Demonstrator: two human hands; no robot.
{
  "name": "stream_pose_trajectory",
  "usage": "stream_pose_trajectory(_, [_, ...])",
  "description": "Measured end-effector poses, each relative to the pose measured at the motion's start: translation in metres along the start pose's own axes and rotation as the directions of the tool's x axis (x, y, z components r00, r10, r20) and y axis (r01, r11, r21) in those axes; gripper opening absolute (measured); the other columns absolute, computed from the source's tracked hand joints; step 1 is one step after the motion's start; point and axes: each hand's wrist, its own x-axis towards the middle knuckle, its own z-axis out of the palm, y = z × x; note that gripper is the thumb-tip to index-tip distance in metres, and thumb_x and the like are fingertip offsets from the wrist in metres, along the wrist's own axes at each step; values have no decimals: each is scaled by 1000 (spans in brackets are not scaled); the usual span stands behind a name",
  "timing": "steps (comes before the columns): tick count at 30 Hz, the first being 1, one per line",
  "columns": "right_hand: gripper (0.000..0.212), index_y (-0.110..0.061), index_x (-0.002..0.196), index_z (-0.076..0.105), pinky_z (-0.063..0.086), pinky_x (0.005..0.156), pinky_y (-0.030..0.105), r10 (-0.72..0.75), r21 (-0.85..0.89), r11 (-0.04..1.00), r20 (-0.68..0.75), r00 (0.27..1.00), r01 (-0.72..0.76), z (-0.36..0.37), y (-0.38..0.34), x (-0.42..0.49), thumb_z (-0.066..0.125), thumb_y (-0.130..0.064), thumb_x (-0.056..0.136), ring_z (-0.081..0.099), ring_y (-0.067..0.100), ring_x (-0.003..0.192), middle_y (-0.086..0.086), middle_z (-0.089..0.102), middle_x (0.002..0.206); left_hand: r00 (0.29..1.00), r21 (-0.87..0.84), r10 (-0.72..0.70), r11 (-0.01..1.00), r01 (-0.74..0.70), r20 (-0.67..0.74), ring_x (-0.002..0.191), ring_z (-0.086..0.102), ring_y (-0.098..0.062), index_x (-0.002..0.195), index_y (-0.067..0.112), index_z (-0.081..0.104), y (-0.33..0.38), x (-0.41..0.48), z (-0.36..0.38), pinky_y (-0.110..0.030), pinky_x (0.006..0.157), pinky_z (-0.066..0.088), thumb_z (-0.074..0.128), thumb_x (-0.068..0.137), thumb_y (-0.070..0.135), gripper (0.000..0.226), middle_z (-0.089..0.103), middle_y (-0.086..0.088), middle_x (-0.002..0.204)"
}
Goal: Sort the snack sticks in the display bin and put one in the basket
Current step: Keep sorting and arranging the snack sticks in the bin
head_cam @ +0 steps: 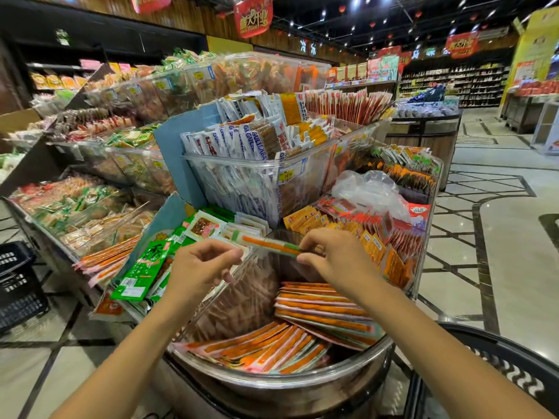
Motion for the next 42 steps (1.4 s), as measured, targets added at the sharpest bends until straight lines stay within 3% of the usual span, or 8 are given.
stream_pose_trajectory(6, [13,-22,83,64,51,63,32,182,365,925,-182,966,-106,-11,-8,11,76,-20,88,59,7,65,-7,66,78,994,122,7,992,-21,109,61,66,-13,86,9,77,2,0,7,-16,53,48,78,84,7,3,75,-9,78])
stream_pose_trajectory(13, [19,-13,86,51,55,59,38,408,721,664,-124,905,-201,-5,-3,9,67,-15,96,65,18,54,2,64,67,932,356,-46,930,-92,359,84,72,-4,114,21,72,-21,0,41,-20,68,57,76,89,19,25,74,11,108])
stream_pose_trajectory(18, [18,-11,88,49,55,57,33,468,839,500,-54,882,-214,5,1,0,63,-10,98,69,20,60,3,64,65,893,323,-79,943,-77,443,76,73,-22,111,17,69,-25,-1,61,-22,67,58,76,89,12,24,76,-2,92])
stream_pose_trajectory(21, [16,-4,98,52,55,53,28,485,863,443,-4,875,-242,4,3,-4,66,-11,97,69,19,58,11,65,77,917,483,-44,859,-168,397,76,69,-17,98,27,69,-33,5,60,-28,68,55,80,85,28,17,74,-2,83])
stream_pose_trajectory(30, [34,-8,103,58,47,45,26,580,793,548,-131,804,-266,-4,33,-9,49,-41,104,70,26,53,21,69,71,907,779,32,500,-379,421,64,58,-6,90,28,65,-48,12,46,-36,62,53,67,89,50,22,64,9,70])
stream_pose_trajectory(37, [36,-21,122,68,57,63,36,507,566,767,-245,826,-303,-9,54,-30,39,-36,108,67,10,52,1,69,66,903,813,31,423,-401,429,69,63,-17,87,28,59,-57,16,57,-37,60,53,65,88,43,16,64,5,72])
stream_pose_trajectory(39, [36,-25,130,66,59,79,39,481,479,817,-257,838,-321,-12,61,-37,42,-36,107,71,8,62,-4,74,84,906,826,14,404,-392,423,68,63,-19,86,30,51,-61,18,65,-36,59,52,66,88,40,18,63,5,72])
stream_pose_trajectory(42, [35,-28,136,63,53,96,38,415,279,900,-307,856,-336,-20,67,-49,47,-34,105,68,14,107,-4,73,118,906,822,-11,425,-380,424,69,64,-18,93,30,48,-68,21,79,-38,61,55,65,90,37,19,66,4,77])
